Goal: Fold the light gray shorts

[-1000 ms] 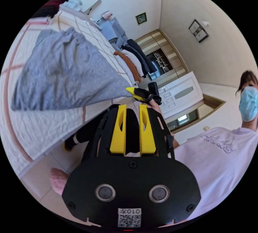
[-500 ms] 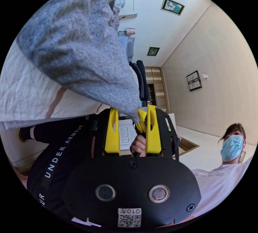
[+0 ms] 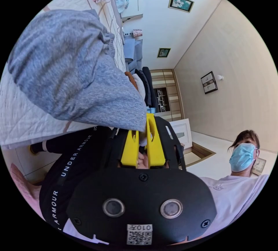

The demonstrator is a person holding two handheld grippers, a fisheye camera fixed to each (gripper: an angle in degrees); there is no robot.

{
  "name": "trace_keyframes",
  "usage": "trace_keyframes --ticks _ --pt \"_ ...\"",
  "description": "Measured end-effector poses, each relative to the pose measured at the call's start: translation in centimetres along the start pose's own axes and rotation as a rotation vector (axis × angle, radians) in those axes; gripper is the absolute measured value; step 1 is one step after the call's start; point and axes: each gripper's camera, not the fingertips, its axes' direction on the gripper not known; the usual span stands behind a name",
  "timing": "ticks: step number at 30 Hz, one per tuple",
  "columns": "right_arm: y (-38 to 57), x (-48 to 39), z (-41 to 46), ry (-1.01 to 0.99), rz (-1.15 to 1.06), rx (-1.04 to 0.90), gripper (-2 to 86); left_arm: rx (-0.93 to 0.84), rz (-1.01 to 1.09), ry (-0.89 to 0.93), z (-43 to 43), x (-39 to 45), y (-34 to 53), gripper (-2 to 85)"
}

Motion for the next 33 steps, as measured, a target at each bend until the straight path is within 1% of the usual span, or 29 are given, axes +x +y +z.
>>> trace_keyframes --ticks 2,4,7,10,12,15,17,19,23,27,29,31,33 --pt "-0.9 2.7 -0.6 -0.108 0.07 0.017 16.5 0.018 -0.033 0.033 -1.2 0.1 -0.2 8.1" --pt "-1.4 3.8 -0.9 -0.161 0.089 0.058 16.3 0.026 -0.057 0.073 -2.1 0.3 -0.6 8.1" --pt "-2.8 4.9 -0.4 -0.148 0.129 0.043 16.7 0.031 -0.071 0.115 -2.5 0.4 -1.3 8.1" --pt "-3.8 5.7 0.6 -0.225 0.149 0.047 17.2 0.022 -0.07 0.133 -2.6 0.5 -2.3 8.1" --pt "-4.3 6.0 1.2 -0.217 0.162 0.051 17.4 0.021 -0.069 0.149 -2.6 0.6 -2.8 8.1" --pt "-5.3 6.9 1.3 -0.254 0.208 0.111 17.6 0.01 -0.063 0.155 -2.7 0.7 -3.5 8.1" --pt "-6.7 7.0 1.3 -0.231 0.223 0.135 17.2 0.01 -0.066 0.164 -2.9 0.6 -3.7 8.1" --pt "-8.1 6.9 2.1 -0.187 0.217 0.084 16.9 0.005 -0.069 0.174 -3.0 0.4 -4.0 8.1" --pt "-10.8 6.9 3.8 -0.182 0.221 0.023 15.4 0.001 -0.062 0.183 -2.9 0.3 -4.4 8.1" --pt "-11.7 7.1 4.8 -0.174 0.246 0.013 12.3 0.0 -0.069 0.197 -2.5 -0.2 -4.6 8.0" --pt "-11.5 7.1 4.1 -0.166 0.27 0.059 9.0 -0.026 -0.075 0.162 -2.3 -0.3 -4.9 8.0" --pt "-11.9 6.1 3.8 -0.124 0.26 0.043 7.5 -0.09 -0.06 0.102 -2.2 0.0 -6.2 8.0" --pt "-12.8 4.5 3.4 -0.092 0.212 0.026 6.6 -0.115 -0.023 0.089 -2.2 0.7 -8.4 8.0"
